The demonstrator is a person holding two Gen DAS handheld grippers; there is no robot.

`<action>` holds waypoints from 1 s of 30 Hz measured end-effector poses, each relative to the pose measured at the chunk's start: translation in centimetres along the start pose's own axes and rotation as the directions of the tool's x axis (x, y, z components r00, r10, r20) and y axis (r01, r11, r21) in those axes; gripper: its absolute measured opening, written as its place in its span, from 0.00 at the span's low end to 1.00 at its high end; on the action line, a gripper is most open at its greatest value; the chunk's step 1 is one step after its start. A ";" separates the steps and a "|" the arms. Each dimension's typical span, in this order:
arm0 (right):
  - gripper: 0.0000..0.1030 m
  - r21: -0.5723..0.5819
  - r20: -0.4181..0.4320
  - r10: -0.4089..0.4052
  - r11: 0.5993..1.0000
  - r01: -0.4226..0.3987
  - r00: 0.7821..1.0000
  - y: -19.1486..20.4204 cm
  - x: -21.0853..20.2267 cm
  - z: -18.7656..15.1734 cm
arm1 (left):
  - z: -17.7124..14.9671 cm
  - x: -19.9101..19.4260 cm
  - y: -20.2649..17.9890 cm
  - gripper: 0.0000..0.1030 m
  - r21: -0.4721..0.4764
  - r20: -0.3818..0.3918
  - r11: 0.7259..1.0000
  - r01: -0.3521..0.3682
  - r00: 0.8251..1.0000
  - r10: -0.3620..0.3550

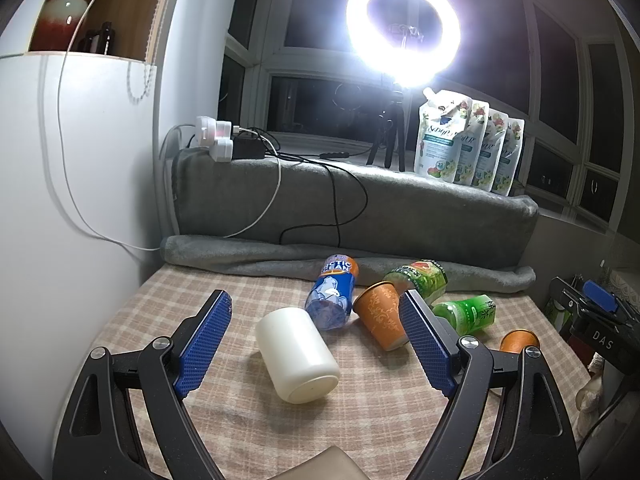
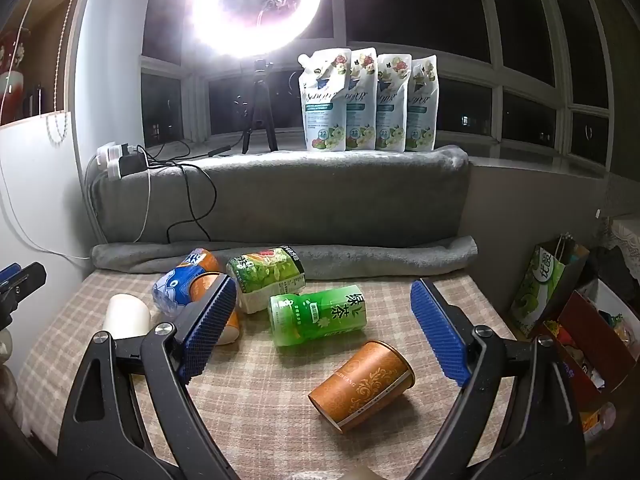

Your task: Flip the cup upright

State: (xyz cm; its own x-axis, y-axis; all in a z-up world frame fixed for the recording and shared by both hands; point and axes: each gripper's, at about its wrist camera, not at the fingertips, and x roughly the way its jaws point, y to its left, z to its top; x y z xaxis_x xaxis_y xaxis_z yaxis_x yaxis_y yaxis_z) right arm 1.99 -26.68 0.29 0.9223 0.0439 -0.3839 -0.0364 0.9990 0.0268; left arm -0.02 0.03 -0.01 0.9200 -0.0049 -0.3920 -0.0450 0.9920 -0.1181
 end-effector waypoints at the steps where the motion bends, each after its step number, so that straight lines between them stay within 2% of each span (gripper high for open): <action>1: 0.89 -0.001 0.001 0.000 1.000 0.000 1.000 0.1 0.1 -0.1 | 0.0 0.0 0.0 0.83 0.000 0.000 1.000 0.000 1.000 0.000; 11: 0.89 -0.010 -0.016 0.012 1.000 -0.013 1.000 0.2 0.1 -0.3 | -0.1 0.0 0.0 0.83 -0.003 -0.006 1.000 -0.001 1.000 0.001; 14: 0.89 -0.017 -0.042 0.037 0.999 -0.038 0.998 0.6 1.1 -0.6 | -0.5 0.5 0.3 0.83 -0.003 -0.016 1.000 -0.003 1.000 0.003; 17: 0.89 -0.036 -0.096 0.103 0.994 -0.107 0.990 1.3 2.6 -0.5 | -0.8 0.6 0.5 0.83 -0.005 -0.029 1.000 -0.006 1.000 0.005; 20: 0.89 -0.045 -0.158 0.175 0.982 -0.184 0.972 2.0 4.2 -0.5 | -1.0 0.7 0.9 0.83 -0.012 -0.043 1.000 -0.012 0.999 0.012; 23: 0.89 -0.060 -0.222 0.242 0.963 -0.261 0.945 3.3 6.0 -0.5 | -1.2 0.6 1.5 0.83 -0.023 -0.057 1.000 -0.021 0.998 0.020; 27: 0.89 -0.065 -0.314 0.318 0.933 -0.354 0.894 5.3 8.8 -0.3 | -1.4 0.7 2.3 0.83 -0.038 -0.071 0.999 -0.037 0.997 0.034; 30: 0.89 -0.076 -0.386 0.337 0.916 -0.394 0.859 6.9 11.3 -0.1 | -1.4 0.7 2.9 0.83 -0.051 -0.074 0.998 -0.045 0.996 0.041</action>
State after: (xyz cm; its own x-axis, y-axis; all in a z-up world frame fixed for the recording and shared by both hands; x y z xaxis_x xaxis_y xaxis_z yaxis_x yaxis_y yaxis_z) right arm 12.07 -19.30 -3.95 0.6310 0.3786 -0.6771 -0.4262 0.8985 0.1052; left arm -0.04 2.76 -1.87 0.8859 0.0262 -0.4632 -0.1060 0.9835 -0.1469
